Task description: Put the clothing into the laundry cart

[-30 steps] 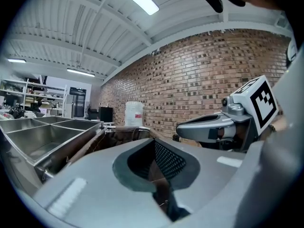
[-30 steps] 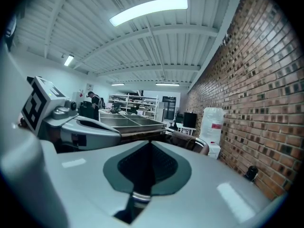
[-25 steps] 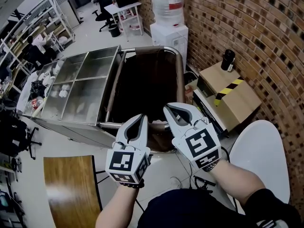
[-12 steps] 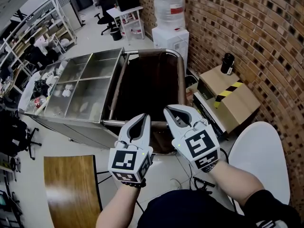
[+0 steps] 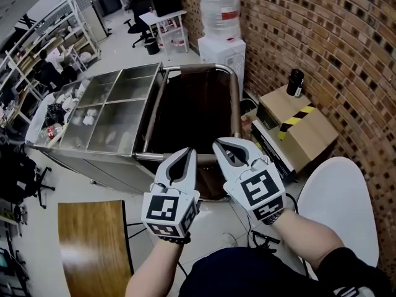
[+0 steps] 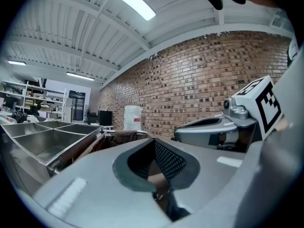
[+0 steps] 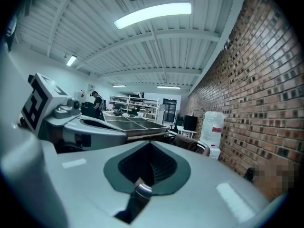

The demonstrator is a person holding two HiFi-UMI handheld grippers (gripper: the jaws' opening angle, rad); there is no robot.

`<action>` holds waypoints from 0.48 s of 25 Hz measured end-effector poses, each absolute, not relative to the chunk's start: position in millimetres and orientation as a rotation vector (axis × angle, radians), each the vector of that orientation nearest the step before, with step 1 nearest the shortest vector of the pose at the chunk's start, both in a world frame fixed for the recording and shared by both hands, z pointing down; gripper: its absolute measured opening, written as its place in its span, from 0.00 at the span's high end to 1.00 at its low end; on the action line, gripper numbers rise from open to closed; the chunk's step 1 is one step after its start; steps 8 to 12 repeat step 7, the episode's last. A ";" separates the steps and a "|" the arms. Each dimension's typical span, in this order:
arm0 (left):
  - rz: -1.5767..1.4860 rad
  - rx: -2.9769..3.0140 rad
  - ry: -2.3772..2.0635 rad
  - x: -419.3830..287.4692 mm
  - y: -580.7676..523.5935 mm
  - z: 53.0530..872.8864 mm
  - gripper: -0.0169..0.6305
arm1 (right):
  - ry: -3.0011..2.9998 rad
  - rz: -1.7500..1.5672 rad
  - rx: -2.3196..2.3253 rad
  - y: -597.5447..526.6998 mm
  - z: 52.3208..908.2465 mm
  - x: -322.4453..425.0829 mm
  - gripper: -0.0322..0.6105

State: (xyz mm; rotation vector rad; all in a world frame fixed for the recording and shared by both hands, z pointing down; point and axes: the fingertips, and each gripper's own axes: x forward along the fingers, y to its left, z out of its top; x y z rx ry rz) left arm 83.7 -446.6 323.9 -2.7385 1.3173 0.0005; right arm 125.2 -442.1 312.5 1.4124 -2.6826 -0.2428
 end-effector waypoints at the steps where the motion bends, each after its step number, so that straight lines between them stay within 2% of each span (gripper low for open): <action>1: 0.000 -2.737 1.316 83.6 -445.0 323.5 0.97 | -2.683 -0.245 1.412 -440.5 312.0 124.9 0.95; 12: 0.005 -2.731 1.318 86.1 -436.3 324.1 0.97 | -2.687 -0.252 1.409 -431.6 313.0 126.8 0.95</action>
